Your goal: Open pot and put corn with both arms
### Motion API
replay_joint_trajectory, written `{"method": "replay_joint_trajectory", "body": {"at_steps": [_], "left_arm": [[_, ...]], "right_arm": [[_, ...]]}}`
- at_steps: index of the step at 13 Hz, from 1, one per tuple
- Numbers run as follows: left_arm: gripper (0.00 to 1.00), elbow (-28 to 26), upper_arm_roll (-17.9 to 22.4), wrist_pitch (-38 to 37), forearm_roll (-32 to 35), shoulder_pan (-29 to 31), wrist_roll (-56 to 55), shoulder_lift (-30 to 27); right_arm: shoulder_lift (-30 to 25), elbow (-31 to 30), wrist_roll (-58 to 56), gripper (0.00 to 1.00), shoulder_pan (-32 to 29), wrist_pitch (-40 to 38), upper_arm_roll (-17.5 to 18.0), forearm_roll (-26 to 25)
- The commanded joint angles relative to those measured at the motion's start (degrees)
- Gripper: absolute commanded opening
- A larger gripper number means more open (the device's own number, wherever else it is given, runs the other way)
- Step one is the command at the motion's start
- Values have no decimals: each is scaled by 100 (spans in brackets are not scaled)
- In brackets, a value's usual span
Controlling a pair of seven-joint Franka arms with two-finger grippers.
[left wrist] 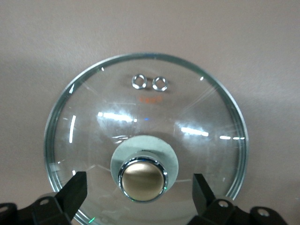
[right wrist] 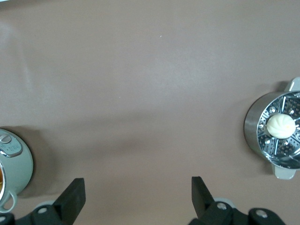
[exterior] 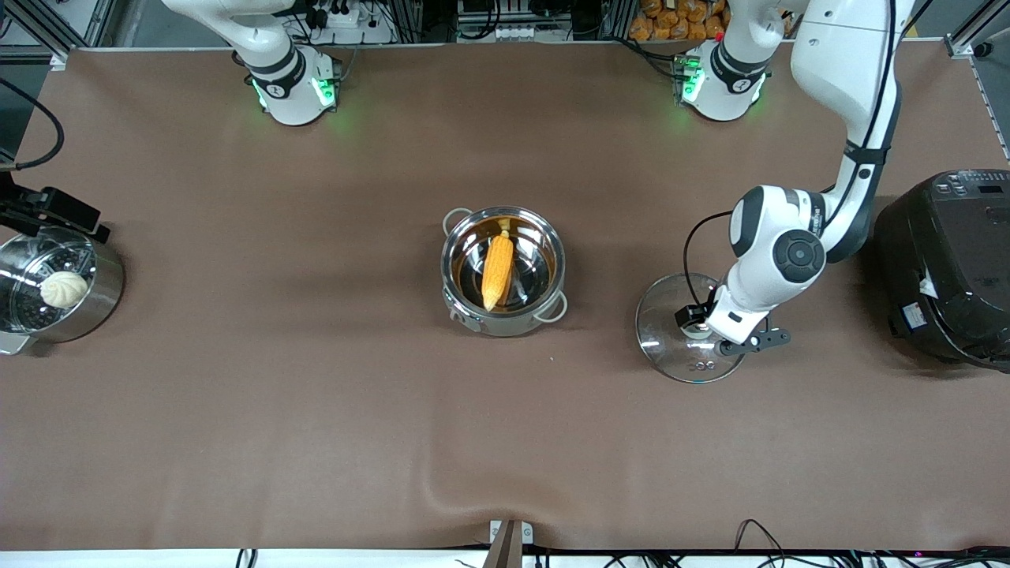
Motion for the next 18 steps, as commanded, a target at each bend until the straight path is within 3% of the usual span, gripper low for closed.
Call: {"method": "replay_joint_trajectory", "body": {"at_steps": [1,5,9,11,14,18], "left_arm": [[100,-64,26,-551,-99,74,414,-563],[100,-64,43,-1114,-56,311,432,-1081],[100,-90,52,-2370,1022,469,248,-1750],[100,-160,9,-2566,1368,906,291,-2004],[100,-494,-18,-2575,1368,1190,616,-2400],[100,-425,0,-2698,974,1208,1539,-2892]], "right_arm": [[-409,-768,-139,100,-177,501,143,-22],[-629,-1209,-183,100,-213,695,169,-223],[-682,-1200,-297,100,-239,530,204,-488],[-691,-1191,-306,100,-239,240,213,-497],[-673,-1130,-306,100,-230,-77,213,-593],[-726,-1086,-315,100,-230,-122,213,-541]]}}
